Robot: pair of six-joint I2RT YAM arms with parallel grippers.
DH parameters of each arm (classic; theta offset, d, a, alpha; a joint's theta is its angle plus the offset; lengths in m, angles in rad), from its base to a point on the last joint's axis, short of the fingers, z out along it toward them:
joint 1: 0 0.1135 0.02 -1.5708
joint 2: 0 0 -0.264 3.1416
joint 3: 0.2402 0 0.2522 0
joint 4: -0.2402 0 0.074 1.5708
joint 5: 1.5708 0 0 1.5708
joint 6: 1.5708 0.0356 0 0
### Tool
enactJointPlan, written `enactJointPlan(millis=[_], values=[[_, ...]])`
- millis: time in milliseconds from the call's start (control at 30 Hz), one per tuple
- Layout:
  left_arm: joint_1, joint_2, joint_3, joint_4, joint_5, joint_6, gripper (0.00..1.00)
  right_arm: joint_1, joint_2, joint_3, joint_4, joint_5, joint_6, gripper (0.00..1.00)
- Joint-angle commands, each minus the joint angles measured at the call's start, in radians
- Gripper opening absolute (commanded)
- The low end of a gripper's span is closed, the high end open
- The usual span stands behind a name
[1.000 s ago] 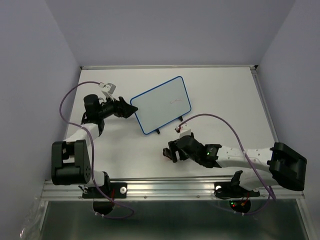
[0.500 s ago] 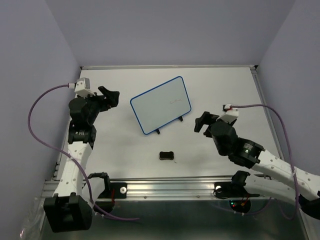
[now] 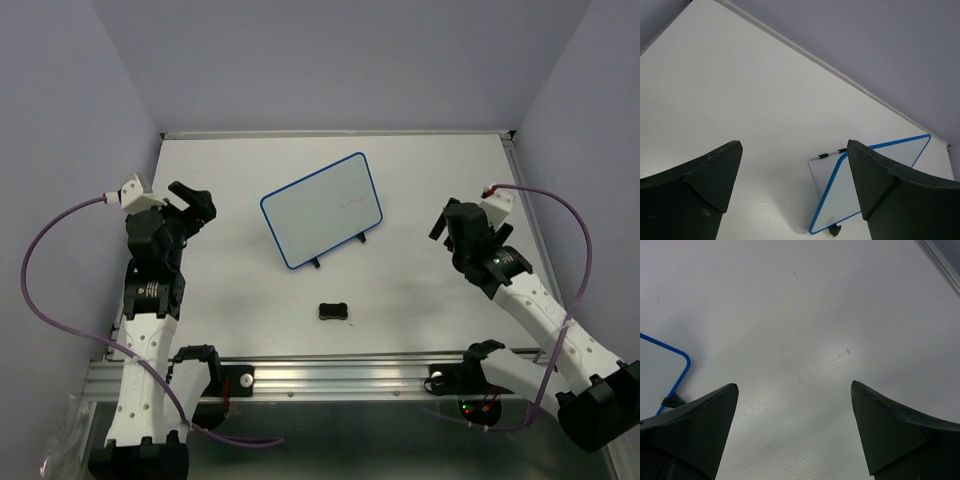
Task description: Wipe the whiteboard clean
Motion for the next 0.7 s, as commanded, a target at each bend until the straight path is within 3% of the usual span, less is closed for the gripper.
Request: enactJointPlan(millis=[0, 67, 200, 233, 500, 667], values=[[-0.001, -0.012, 0.055, -0.119, -0.114, -0.009, 0.99, -0.101, -0.014, 0.056, 0.055, -0.132, -0.062, 1.0], [-0.001, -0.023, 0.052, -0.133, -0.11, -0.004, 0.99, -0.102, -0.02, 0.062, 0.101, -0.192, -0.111, 1.0], [-0.001, -0.049, 0.031, -0.1, -0.031, -0.002, 0.99, -0.102, -0.107, -0.013, 0.248, -0.53, -0.248, 1.0], [-0.001, -0.052, 0.034, -0.103, -0.028, -0.004, 0.99, -0.102, -0.12, -0.023, 0.273, -0.556, -0.248, 1.0], [-0.001, -0.051, 0.058, -0.124, -0.057, 0.016, 0.99, -0.102, -0.135, -0.013, 0.268, -0.583, -0.2, 1.0], [-0.001, -0.071, 0.054, -0.12, -0.089, 0.016, 0.99, -0.102, -0.161, -0.023, 0.27, -0.49, -0.165, 1.0]])
